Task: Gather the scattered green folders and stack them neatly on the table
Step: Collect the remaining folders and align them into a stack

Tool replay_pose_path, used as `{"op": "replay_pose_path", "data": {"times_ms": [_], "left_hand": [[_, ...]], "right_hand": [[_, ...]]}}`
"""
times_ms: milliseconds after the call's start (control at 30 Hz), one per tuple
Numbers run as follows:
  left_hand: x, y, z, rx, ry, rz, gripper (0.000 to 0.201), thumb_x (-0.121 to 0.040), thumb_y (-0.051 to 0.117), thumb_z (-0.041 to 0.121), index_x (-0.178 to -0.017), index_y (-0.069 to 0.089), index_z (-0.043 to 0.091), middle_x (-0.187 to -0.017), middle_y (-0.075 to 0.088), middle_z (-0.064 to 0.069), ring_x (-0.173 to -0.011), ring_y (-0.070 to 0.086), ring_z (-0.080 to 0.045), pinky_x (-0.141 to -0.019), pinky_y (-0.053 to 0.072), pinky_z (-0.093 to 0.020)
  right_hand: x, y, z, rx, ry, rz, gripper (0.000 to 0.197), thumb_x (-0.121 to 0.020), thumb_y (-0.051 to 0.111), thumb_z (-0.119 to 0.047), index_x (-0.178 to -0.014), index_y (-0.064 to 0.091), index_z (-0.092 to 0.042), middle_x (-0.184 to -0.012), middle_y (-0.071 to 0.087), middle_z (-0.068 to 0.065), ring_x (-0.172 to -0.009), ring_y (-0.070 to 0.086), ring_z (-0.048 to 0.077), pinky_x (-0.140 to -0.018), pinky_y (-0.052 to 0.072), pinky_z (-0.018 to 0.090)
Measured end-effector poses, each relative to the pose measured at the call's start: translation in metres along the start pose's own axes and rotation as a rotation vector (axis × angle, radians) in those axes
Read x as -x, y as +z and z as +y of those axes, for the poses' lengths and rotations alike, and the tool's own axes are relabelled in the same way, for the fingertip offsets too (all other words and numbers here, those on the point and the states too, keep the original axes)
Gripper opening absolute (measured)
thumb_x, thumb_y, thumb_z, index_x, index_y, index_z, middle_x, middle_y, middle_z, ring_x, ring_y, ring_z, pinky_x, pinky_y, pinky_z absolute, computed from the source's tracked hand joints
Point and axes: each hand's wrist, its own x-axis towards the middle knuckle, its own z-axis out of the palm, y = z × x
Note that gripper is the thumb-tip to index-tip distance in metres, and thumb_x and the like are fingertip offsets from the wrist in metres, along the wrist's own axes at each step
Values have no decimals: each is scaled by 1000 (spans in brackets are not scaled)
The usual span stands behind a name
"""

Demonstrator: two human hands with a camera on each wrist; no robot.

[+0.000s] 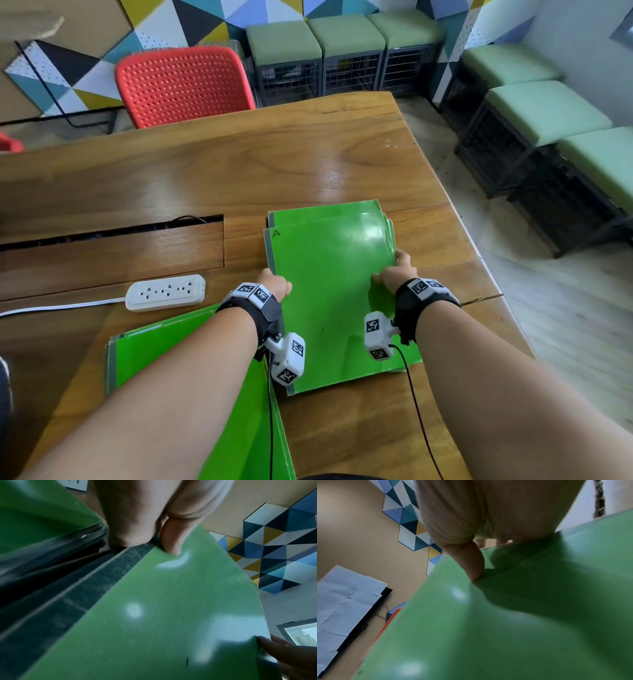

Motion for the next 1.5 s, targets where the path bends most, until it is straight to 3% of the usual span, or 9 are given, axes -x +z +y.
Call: {"op": "replay_pose_path", "data": {"times_ms": [167,333,467,633,767,967,1133,1333,1500], "left_hand": [[0,-23,27,308,230,45,76,-92,55,0,-152,9,5,-159,13,-12,-146,18,-30,-118,19,-48],[26,-63,58,580,536,161,44,-83,56,-13,-124,46,2,-117,57,-13,-110,55,-29,-90,46,-36],[48,-81,56,846,687,-15,76,-57,59,-20,-126,49,11,-117,63,-21,-104,65,-33,-87,54,-46],[58,-81,41,838,687,-7,86,-46,55,-29,-121,47,12,-100,68,-12,-88,68,-28,-74,56,-43],[53,-73,33,763,594,11,82,-55,52,-34,-104,51,33,-107,65,-11,-104,62,-35,-85,53,-51],[40,-62,21,455,531,100,72,-69,71,-10,-122,38,26,-119,62,-6,-113,58,-30,-100,46,-50],[63,-65,30,195,543,301,55,-88,55,3,-137,37,16,-121,60,-5,-109,58,-26,-85,43,-29],[95,-105,23,30,479,430,61,-93,54,26,-144,24,9,-143,45,-15,-126,48,-33,-100,40,-36],[114,-132,-24,46,349,357,72,-95,52,22,-153,9,18,-158,22,-9,-142,31,-29,-113,29,-40]], "right_hand": [[10,-27,-30,-121,-209,-5,82,-87,67,-9,-147,18,-36,-147,36,19,-67,54,11,-55,50,25],[44,-40,-82,-379,-535,46,67,-89,57,4,-140,27,-26,-126,58,8,-102,63,23,-96,52,45],[66,-34,-87,-521,-679,-17,66,-81,52,18,-128,34,-24,-115,60,6,-101,61,24,-90,53,46],[78,-31,-72,-606,-649,-33,81,-68,44,25,-131,38,-25,-116,58,6,-102,61,26,-75,57,47],[82,-32,-66,-529,-624,-16,77,-71,38,24,-134,35,-20,-103,56,1,-94,56,18,-71,50,35],[80,-22,-51,-234,-574,-20,60,-91,42,11,-141,20,-13,-117,49,6,-111,50,23,-95,43,36],[88,-27,-47,-33,-610,150,41,-93,50,-6,-128,31,-13,-117,58,11,-106,57,33,-91,49,48],[126,-22,-80,10,-729,178,44,-93,55,-10,-131,33,-12,-117,60,9,-106,59,30,-92,50,49],[146,24,-71,112,-549,44,51,-92,59,-17,-136,36,-10,-126,58,15,-110,60,31,-94,51,48]]}}
